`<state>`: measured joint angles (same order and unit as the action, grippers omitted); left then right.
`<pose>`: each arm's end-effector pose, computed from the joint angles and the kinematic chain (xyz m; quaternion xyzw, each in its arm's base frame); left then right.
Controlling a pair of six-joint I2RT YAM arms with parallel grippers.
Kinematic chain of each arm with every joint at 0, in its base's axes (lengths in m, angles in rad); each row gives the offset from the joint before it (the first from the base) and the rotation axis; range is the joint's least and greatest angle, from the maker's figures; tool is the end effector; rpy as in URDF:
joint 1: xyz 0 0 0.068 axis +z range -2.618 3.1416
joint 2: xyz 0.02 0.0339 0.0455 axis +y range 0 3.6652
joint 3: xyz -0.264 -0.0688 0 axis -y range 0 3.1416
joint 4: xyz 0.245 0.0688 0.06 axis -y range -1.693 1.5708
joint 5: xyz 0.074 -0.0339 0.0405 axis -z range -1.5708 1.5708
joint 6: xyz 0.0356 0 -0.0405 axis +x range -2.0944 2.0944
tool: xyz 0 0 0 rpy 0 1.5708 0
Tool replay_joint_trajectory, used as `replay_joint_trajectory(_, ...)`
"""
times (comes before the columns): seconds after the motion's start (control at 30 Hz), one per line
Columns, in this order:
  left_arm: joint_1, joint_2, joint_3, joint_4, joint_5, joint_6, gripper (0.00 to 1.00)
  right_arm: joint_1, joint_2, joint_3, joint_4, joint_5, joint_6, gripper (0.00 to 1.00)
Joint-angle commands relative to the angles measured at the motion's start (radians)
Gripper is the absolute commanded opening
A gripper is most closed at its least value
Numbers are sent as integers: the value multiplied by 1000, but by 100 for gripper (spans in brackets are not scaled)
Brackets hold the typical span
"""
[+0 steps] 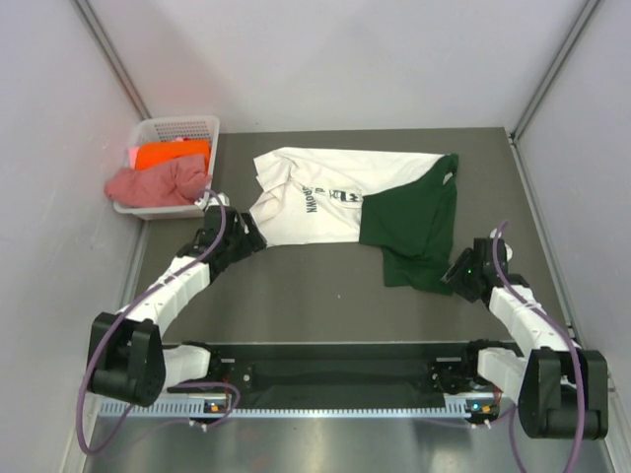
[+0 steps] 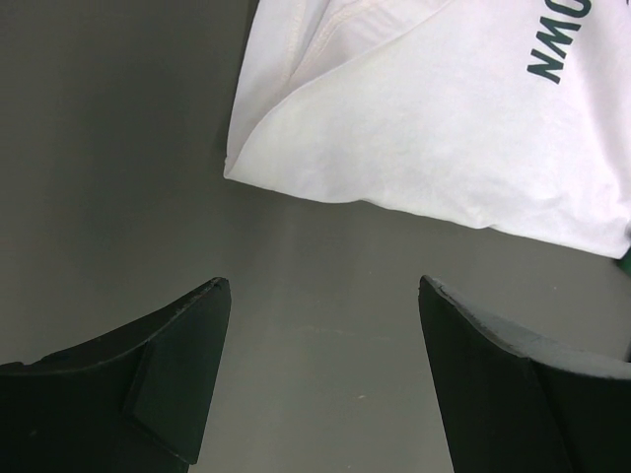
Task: Fold and stack the t-shirts
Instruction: Flatten the tshirt out
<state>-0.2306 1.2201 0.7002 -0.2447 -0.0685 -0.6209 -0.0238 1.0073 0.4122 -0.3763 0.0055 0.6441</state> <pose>0.2447 -0.0549 0.2160 -0.1914 0.8993 -0.1332 0.3700 0.1773 -0.0044 0.1585 0.3139 0.9024 0.0876 0.2819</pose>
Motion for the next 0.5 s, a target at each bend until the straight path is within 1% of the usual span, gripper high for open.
replay_joint_trajectory(0.0, -3, -2, -18, 70, -19, 1, 81, 16, 28, -7, 54, 50, 29, 46)
replay_joint_trajectory(0.03, -3, 10, -16, 70, -16, 1, 82, 50, 36, -10, 65, 54, 29, 43)
replay_joint_trajectory(0.07, -3, 18, -13, 70, -11, 1, 81, 53, 48, -12, 69, 54, 32, 38)
replay_joint_trajectory(0.13, -3, 38, -8, 67, -4, 1, 81, 56, 57, -10, 73, 45, 29, 26)
replay_joint_trajectory(0.17, -3, 39, -10, 67, 4, 1, 81, 58, 59, -4, 60, 53, 26, 16)
replay_joint_trajectory(0.23, -3, 39, -27, 74, 4, 4, 79, 56, 48, 19, 19, 59, 19, 7)
replay_joint_trajectory(0.27, -3, 38, -31, 76, -1, 6, 79, 58, 37, 28, 4, 63, 11, 1)
replay_joint_trajectory(0.37, -3, 38, -50, 87, -10, 7, 79, 56, -38, 65, -88, 108, 3, 0)
replay_joint_trajectory(0.47, -3, 64, -38, 87, -22, 6, 79, 56, -119, 89, -151, 136, 12, 0)
